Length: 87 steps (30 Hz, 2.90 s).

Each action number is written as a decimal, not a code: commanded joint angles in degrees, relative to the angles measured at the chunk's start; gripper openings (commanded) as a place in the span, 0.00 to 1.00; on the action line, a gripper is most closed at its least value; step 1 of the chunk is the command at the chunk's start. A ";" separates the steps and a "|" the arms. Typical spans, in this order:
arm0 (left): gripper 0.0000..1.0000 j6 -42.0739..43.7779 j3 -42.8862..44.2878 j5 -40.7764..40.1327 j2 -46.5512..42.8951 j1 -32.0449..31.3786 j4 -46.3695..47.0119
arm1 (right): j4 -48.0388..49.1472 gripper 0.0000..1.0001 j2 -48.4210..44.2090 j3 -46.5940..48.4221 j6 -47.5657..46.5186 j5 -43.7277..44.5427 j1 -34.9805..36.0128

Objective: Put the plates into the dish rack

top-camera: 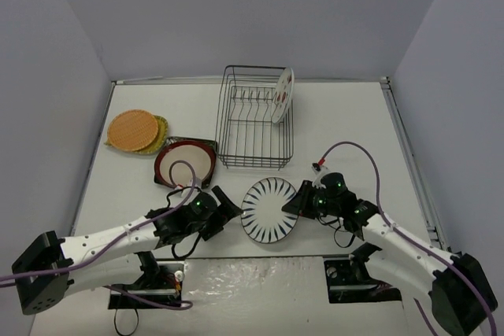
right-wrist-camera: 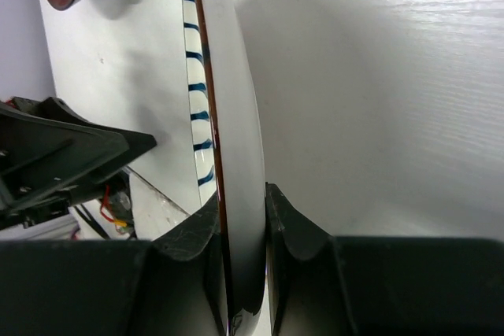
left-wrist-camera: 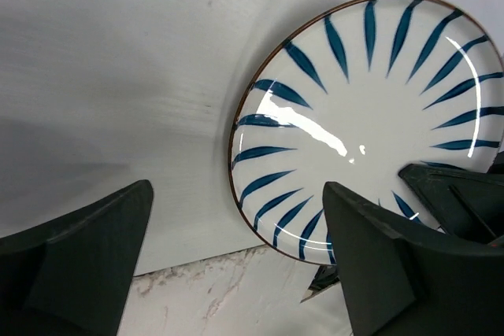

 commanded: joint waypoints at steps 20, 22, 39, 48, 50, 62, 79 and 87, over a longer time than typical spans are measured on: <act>0.97 43.14 40.16 -27.34 -2.23 10.21 -41.24 | -29.12 0.00 15.86 59.74 -25.73 12.39 0.22; 0.97 47.25 40.49 -23.80 -2.49 14.83 -39.72 | -29.65 0.00 20.64 66.31 -27.02 16.27 0.14; 0.97 64.01 34.88 -19.19 -1.42 29.23 -31.29 | -29.72 0.00 63.48 113.97 -33.98 59.01 0.17; 0.97 65.78 29.49 -20.00 -4.07 30.40 -28.52 | -28.25 0.00 72.11 117.80 -32.74 61.94 -0.88; 0.97 65.54 28.00 -19.82 -4.30 30.45 -27.80 | -27.95 0.00 73.19 117.25 -31.92 61.65 -1.22; 0.97 65.32 27.75 -20.38 -2.62 31.52 -26.78 | -26.17 0.00 78.81 112.74 -25.89 58.48 -3.13; 0.97 64.10 27.66 -19.07 -2.54 32.21 -27.09 | -24.07 0.56 74.90 107.30 -24.57 54.30 -3.78; 0.97 60.82 27.55 -17.80 -2.30 32.67 -26.73 | -24.12 0.82 67.12 105.23 -29.02 52.78 -3.06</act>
